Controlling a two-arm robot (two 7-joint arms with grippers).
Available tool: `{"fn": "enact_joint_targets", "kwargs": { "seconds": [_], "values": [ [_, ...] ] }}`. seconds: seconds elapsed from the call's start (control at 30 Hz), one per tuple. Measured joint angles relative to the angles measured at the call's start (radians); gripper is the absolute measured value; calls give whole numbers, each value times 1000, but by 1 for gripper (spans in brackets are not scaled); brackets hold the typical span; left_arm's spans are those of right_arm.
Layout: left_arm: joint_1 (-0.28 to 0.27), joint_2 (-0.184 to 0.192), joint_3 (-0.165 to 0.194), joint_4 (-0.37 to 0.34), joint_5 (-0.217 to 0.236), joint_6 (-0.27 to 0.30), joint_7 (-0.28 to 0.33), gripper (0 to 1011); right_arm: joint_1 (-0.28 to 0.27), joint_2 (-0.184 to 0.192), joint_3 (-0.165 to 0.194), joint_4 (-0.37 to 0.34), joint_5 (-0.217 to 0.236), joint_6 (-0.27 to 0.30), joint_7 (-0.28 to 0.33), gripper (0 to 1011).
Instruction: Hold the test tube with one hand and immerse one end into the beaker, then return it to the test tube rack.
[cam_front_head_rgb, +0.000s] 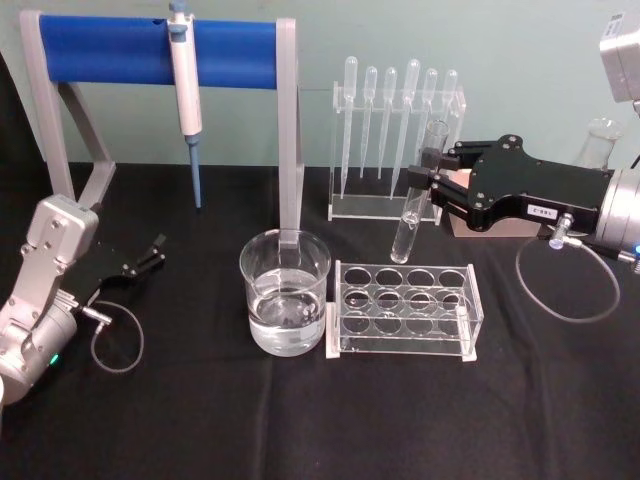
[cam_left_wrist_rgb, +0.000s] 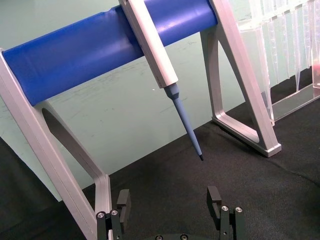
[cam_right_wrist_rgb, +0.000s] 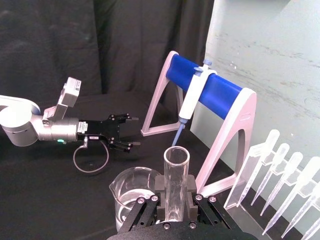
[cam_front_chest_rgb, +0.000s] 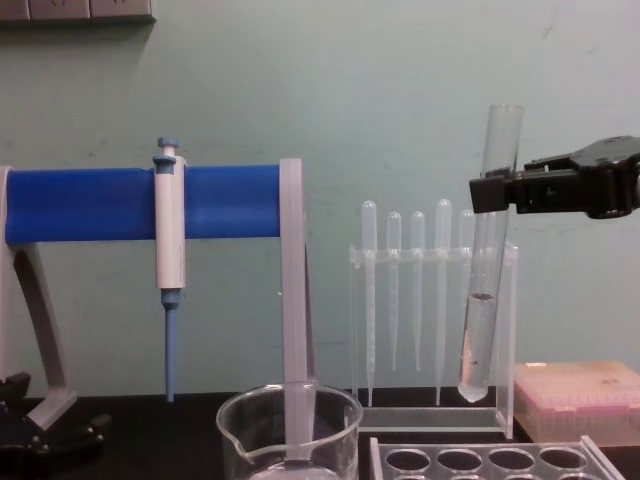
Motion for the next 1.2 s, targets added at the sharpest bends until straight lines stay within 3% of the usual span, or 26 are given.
{"fn": "enact_joint_targets", "kwargs": {
  "seconds": [1.2],
  "values": [
    [0,0,0,0,0,0,0,1000,0,0,0,0,0,0,0,234]
  ]
}}
